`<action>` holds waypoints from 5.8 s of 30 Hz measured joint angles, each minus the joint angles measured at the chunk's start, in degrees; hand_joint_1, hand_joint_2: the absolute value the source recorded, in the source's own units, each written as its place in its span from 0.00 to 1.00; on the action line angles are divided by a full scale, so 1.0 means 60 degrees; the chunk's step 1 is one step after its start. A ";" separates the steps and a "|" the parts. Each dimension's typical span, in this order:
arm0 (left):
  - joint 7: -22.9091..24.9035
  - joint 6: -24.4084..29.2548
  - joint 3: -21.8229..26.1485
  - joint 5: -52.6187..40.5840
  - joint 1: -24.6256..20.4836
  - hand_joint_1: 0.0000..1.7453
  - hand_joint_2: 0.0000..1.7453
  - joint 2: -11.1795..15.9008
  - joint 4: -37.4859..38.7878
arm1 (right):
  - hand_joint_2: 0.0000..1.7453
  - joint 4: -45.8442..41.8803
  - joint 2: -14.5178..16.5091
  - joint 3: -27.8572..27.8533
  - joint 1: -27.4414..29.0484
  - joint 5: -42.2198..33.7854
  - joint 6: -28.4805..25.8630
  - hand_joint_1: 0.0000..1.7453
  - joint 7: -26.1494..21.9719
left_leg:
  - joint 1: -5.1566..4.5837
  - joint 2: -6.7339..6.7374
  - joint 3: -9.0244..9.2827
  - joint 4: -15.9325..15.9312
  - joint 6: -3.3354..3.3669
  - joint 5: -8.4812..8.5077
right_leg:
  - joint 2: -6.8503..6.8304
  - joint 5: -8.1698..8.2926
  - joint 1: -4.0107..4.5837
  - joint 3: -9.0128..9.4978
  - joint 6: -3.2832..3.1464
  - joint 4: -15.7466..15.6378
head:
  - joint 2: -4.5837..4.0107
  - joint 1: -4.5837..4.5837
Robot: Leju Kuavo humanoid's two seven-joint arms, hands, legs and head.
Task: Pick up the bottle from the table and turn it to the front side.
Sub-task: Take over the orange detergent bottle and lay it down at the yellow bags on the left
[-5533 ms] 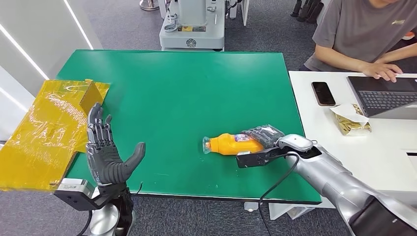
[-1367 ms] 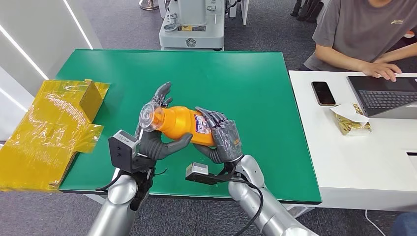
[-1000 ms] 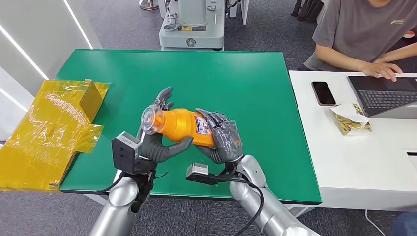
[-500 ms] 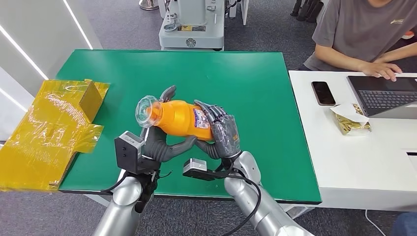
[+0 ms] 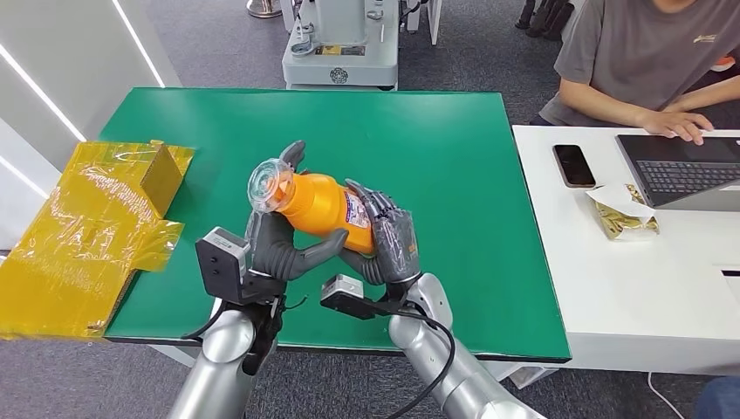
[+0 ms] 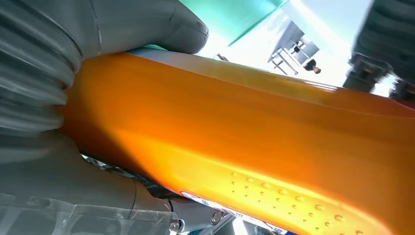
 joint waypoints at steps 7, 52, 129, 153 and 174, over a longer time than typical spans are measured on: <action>0.0013 0.0091 0.0004 0.0002 -0.0012 0.00 1.00 -0.0035 0.0000 | 1.00 0.0287 0.0068 -0.0103 -0.0041 -0.0015 -0.0001 1.00 -0.0028 | 0.0001 0.0001 0.0000 -0.0001 0.0000 0.0000 | 0.0001 0.0000 0.0001 -0.0001 0.0000 0.0001 | 0.0000 -0.0001; 0.0137 -0.0196 0.0051 0.0469 -0.0067 1.00 1.00 -0.0056 0.0000 | 1.00 0.0356 0.0206 -0.0730 0.0003 0.0297 -0.0001 1.00 -0.0088 | 0.0001 0.0000 0.0000 -0.0001 0.0000 0.0000 | 0.0000 0.0000 0.0001 0.0000 0.0000 0.0002 | 0.0000 0.0000; 0.0482 0.1545 0.0760 -0.0789 0.0208 1.00 1.00 0.0150 -0.0477 | 1.00 -0.6542 -0.1102 0.1662 0.2997 -0.3064 0.0003 0.00 0.1228 | 0.0002 0.0000 -0.0003 -0.0006 -0.0001 -0.0001 | -0.0002 -0.0006 0.0002 -0.0003 -0.0002 0.0002 | 0.0000 0.0000; 0.1728 0.3365 0.1944 -0.8074 -0.3075 1.00 1.00 0.4399 0.0786 | 1.00 -0.7127 -0.1322 0.1588 0.3610 -0.3190 0.0003 0.00 0.1210 | 0.0009 0.0023 0.0005 -0.0009 -0.0014 0.0009 | 0.0027 -0.0002 0.0008 -0.0015 -0.0011 0.0016 | 0.0000 0.0003; 0.0977 0.0706 -0.0349 -0.9157 -0.5397 1.00 1.00 0.5648 0.4303 | 1.00 -0.7253 -0.1382 0.1576 0.3733 -0.3476 0.0003 0.00 0.1319 | 0.0007 0.0029 0.0007 -0.0009 -0.0024 0.0015 | 0.0036 0.0007 0.0006 -0.0018 -0.0022 0.0015 | 0.0000 0.0003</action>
